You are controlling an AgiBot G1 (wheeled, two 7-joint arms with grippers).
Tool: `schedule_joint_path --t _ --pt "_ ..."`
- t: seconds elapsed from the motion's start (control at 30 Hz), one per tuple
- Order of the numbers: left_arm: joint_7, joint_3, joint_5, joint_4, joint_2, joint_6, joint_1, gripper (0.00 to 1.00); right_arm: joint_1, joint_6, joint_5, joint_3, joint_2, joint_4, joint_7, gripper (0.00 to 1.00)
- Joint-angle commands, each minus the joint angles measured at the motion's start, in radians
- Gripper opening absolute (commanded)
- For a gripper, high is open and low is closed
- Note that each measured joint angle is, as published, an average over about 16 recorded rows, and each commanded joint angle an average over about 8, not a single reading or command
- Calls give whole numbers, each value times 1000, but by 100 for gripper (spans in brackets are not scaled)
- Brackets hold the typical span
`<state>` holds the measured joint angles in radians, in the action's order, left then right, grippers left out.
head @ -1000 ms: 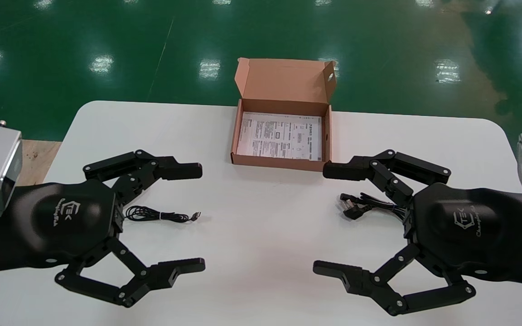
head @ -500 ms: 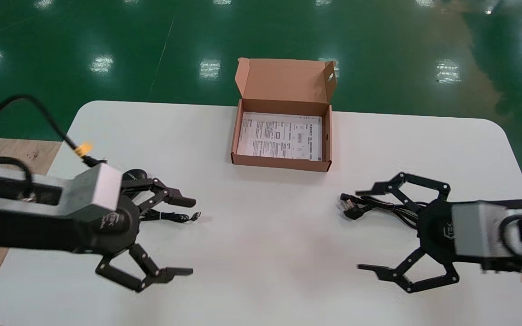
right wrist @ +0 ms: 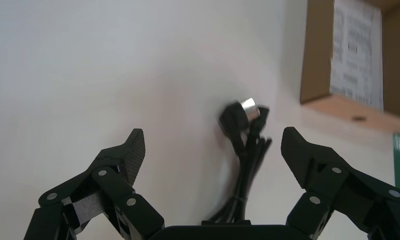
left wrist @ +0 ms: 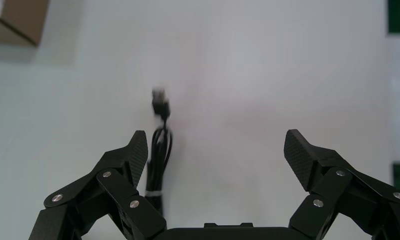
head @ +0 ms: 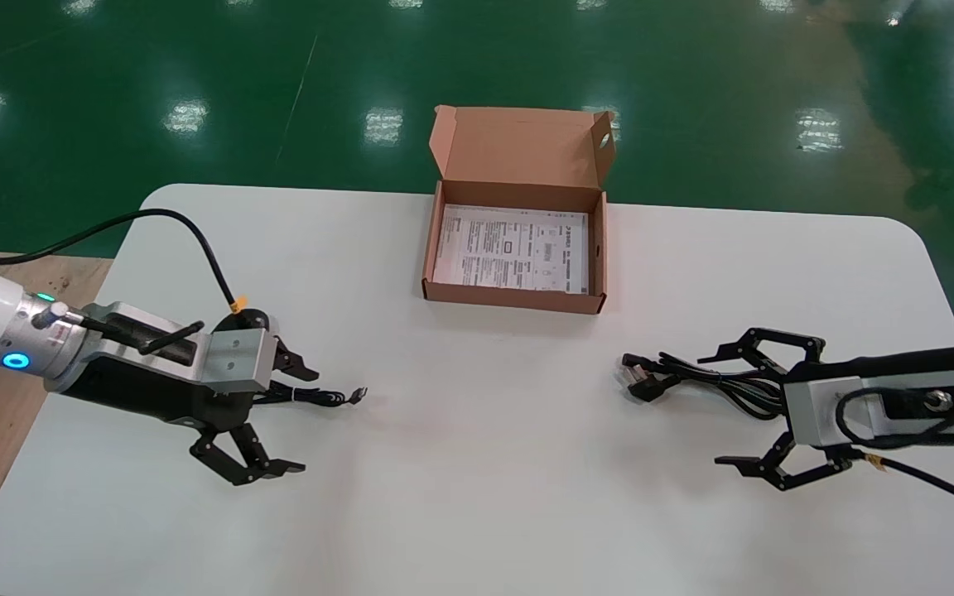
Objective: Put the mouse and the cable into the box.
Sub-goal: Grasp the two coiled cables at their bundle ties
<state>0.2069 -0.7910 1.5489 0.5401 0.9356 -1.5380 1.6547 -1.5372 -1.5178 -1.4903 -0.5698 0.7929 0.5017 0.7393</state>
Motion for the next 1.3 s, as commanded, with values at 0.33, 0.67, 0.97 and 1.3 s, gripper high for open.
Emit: schedule_joint_path --t 0.33,0.67,0.97,1.3 --pt "237 -37 75 -325 101 102 79 100 -101 115 -86 -39 86 -280 142 100" --pt "354 -43 90 -458 152 208 84 100 -124 266 -117 -51 132 -388 198 100" --pt "386 -43 92 -502 167 236 89 10 -134 295 -125 -54 150 -428 213 25" --pt "386 -42 91 -499 166 236 90 0 -135 294 -124 -54 149 -426 213 0"
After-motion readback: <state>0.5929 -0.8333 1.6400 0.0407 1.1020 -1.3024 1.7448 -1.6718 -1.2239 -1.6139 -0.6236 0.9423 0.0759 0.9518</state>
